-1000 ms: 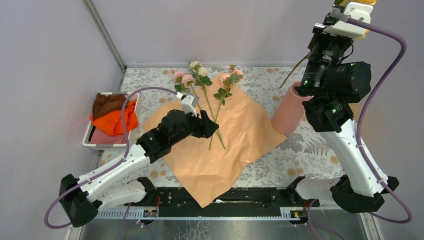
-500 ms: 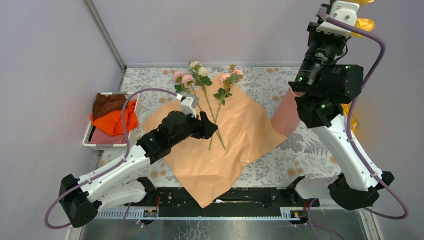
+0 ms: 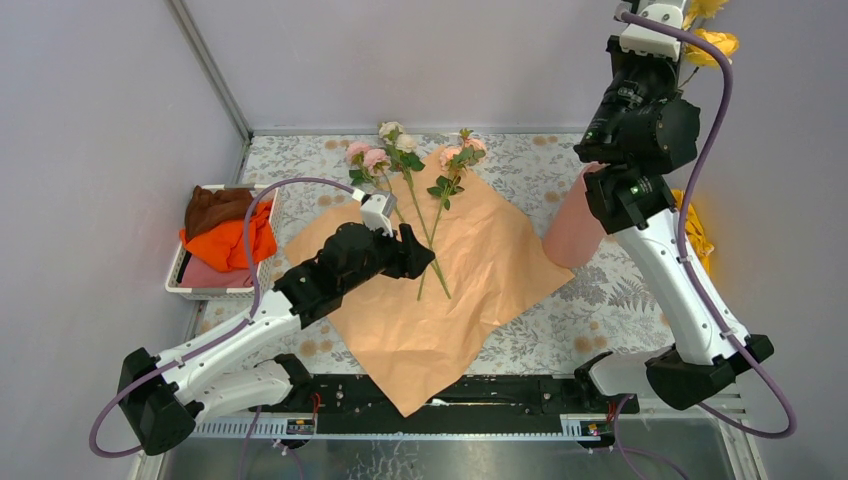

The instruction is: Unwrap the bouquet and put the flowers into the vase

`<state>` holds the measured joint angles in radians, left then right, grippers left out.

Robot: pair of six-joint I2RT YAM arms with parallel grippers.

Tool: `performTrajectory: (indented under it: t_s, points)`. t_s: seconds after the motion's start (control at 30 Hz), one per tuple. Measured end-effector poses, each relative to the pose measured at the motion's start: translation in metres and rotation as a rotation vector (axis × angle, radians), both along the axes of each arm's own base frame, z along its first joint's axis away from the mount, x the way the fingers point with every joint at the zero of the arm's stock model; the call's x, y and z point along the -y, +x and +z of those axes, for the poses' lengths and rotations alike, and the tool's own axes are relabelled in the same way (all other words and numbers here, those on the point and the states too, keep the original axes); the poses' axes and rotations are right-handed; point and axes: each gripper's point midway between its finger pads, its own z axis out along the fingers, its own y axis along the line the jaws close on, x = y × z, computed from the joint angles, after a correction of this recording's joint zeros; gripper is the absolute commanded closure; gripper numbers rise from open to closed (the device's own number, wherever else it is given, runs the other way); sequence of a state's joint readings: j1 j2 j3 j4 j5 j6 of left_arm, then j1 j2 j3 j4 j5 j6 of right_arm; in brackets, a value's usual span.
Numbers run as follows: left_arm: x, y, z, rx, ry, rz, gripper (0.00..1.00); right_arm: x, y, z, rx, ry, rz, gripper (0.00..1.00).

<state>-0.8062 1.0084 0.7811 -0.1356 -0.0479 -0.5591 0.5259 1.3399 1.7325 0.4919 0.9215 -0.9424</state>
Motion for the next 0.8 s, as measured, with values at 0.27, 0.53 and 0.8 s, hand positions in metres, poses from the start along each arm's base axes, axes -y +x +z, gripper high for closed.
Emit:
performTrajectory:
  t_s: [0.27,0.53,0.8]
  points:
    - [-0.001,0.000,-0.002,-0.002,0.004,0.002,0.32,0.016,0.018,-0.018,-0.030,0.018,-0.016,1.00]
    - [-0.001,0.000,-0.002,-0.002,0.004,0.003,0.32,0.023,0.044,-0.053,-0.086,0.033,0.004,1.00]
    - [-0.001,0.000,-0.002,-0.001,0.005,0.005,0.32,0.028,0.069,-0.112,-0.185,0.052,0.036,1.00]
